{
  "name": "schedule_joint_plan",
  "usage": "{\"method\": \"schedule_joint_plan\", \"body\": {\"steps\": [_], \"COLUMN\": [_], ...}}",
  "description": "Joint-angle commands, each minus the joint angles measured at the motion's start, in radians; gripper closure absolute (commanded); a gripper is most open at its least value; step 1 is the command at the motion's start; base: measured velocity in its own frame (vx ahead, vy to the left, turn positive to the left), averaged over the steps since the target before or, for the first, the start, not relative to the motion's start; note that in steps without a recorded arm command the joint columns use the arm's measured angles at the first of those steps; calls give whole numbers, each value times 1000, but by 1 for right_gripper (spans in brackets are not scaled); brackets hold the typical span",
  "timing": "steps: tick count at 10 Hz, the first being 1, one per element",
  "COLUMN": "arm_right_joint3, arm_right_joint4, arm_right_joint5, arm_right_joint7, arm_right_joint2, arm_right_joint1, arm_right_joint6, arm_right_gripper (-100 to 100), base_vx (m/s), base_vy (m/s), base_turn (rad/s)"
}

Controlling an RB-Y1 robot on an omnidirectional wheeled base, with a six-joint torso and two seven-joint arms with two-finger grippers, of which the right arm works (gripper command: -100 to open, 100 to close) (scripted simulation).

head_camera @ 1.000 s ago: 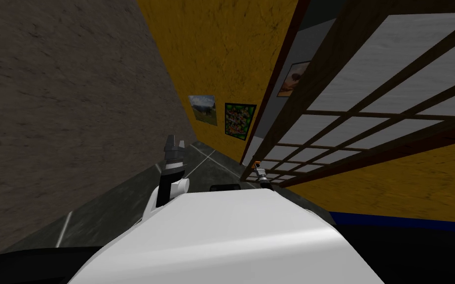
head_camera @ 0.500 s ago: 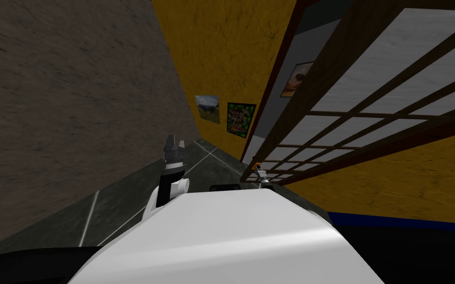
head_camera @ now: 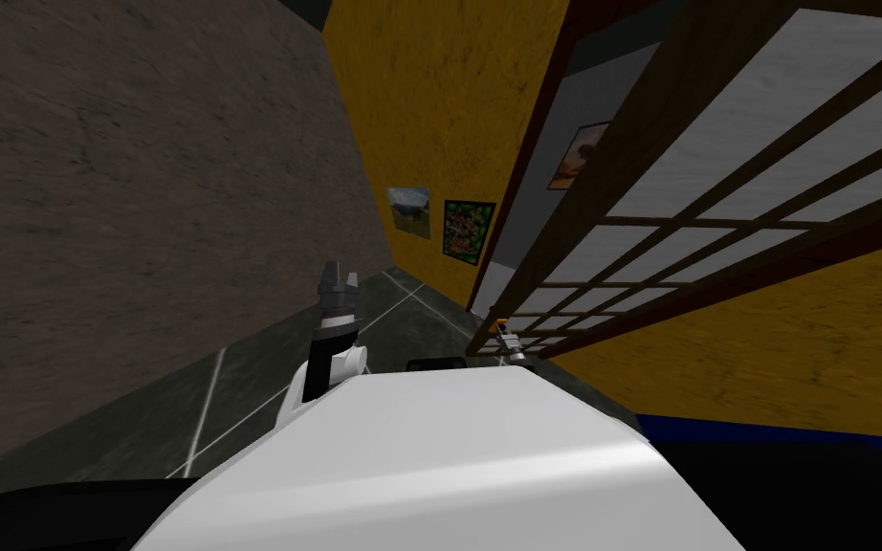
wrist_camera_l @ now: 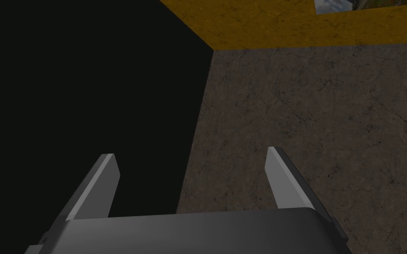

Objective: Pull the door open

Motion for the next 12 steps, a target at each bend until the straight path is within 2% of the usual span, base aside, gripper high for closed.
{"method": "schedule_joint_plan", "body": {"steps": [1,8,9,12], "arm_right_joint3": [9,47,43,56], "arm_right_joint4": [5,48,42,63], "arm_right_joint5": [4,23,21,25], "arm_right_joint7": [-10,-64,-58,-72], "arm_right_joint2": [-4,-40,-38,-44], "arm_right_joint1": [6,34,29,35], "arm_right_joint6": [-18,-116,-99,-130], "arm_right_gripper": [100,100,100,100], "base_vx": [-199,-199,-106,-144], "base_vy": [-38,-57,-13,-53], "base_turn": [136,137,19,132]}}
